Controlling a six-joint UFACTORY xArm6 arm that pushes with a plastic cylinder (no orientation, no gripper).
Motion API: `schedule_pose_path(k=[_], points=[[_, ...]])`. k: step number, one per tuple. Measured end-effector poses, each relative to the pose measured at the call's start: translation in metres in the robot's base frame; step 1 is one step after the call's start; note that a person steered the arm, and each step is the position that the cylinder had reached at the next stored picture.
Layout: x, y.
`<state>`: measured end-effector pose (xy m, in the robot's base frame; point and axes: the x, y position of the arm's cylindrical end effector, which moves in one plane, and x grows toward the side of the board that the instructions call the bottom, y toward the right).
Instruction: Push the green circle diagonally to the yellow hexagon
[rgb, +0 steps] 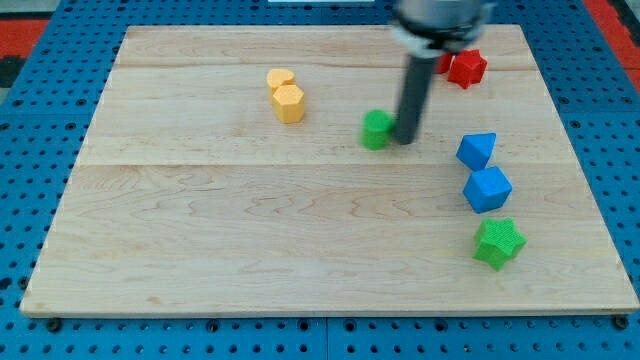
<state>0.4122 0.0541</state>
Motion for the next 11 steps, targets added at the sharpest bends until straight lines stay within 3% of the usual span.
schedule_pose_path(k=[1, 2, 3, 4, 6, 7, 8, 9, 10, 11], points=[[0.028, -0.095], [0.024, -0.057], [0.007, 0.019], [-0.023, 0.013], [0.068, -0.112], [0.056, -0.023], [-0.023, 0.036], [-0.038, -0.019], [-0.002, -0.113], [0.05, -0.168]])
